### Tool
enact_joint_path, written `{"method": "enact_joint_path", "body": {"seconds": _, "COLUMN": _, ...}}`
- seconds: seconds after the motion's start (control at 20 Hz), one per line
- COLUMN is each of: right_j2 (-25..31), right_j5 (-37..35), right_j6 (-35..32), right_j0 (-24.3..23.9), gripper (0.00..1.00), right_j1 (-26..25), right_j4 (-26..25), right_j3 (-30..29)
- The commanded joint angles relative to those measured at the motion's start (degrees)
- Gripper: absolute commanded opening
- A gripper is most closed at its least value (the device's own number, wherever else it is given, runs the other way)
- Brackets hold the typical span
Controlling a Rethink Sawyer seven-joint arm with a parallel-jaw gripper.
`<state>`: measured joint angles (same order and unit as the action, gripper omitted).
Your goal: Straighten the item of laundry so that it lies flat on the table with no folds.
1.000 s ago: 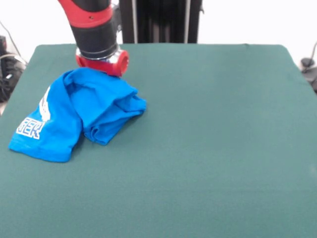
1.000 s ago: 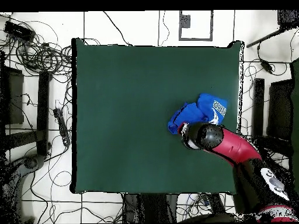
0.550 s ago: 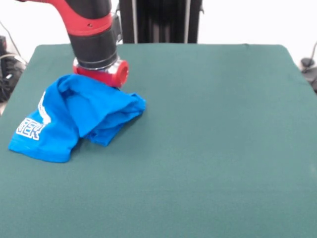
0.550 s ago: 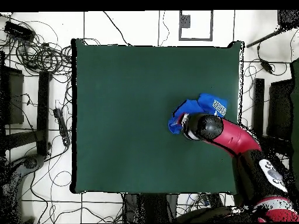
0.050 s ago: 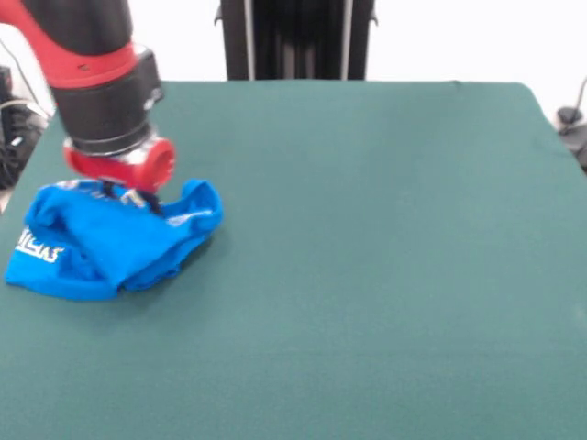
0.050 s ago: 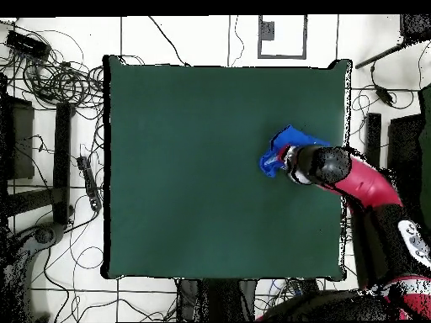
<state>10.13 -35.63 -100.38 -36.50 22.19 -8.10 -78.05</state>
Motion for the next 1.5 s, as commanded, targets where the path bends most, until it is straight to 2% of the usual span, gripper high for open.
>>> {"method": "enact_joint_path", "body": {"seconds": 0.05, "right_j2": 7.6, "right_j5": -9.3, "right_j6": 16.0, "right_j0": -1.2, "gripper": 1.0, "right_j1": -2.6, "right_j4": -4.5, "right_j3": 9.3}}
{"method": "enact_joint_path", "body": {"seconds": 0.45, "right_j2": 10.3, "right_j5": -11.1, "right_j6": 17.2, "right_j0": -3.5, "gripper": 1.0, "right_j1": -2.9, "right_j4": -8.1, "right_j3": 10.9}}
{"method": "enact_joint_path", "body": {"seconds": 1.0, "right_j2": 10.4, "right_j5": -7.5, "right_j6": 9.8, "right_j0": -3.8, "gripper": 1.0, "right_j1": -1.9, "right_j4": -9.8, "right_j3": 6.7}}
{"method": "enact_joint_path", "body": {"seconds": 1.05, "right_j2": 10.2, "right_j5": -7.5, "right_j6": 8.9, "right_j0": -3.7, "gripper": 0.0, "right_j1": -1.9, "right_j4": -9.7, "right_j3": 6.5}}
{"method": "enact_joint_path", "body": {"seconds": 1.15, "right_j2": 9.8, "right_j5": -9.6, "right_j6": 9.5, "right_j0": -3.1, "gripper": 0.0, "right_j1": -1.7, "right_j4": -10.3, "right_j3": 6.9}}
{"method": "enact_joint_path", "body": {"seconds": 1.5, "right_j2": 10.2, "right_j5": -8.1, "right_j6": 8.2, "right_j0": -3.3, "gripper": 0.0, "right_j1": -1.3, "right_j4": -10.0, "right_j3": 5.3}}
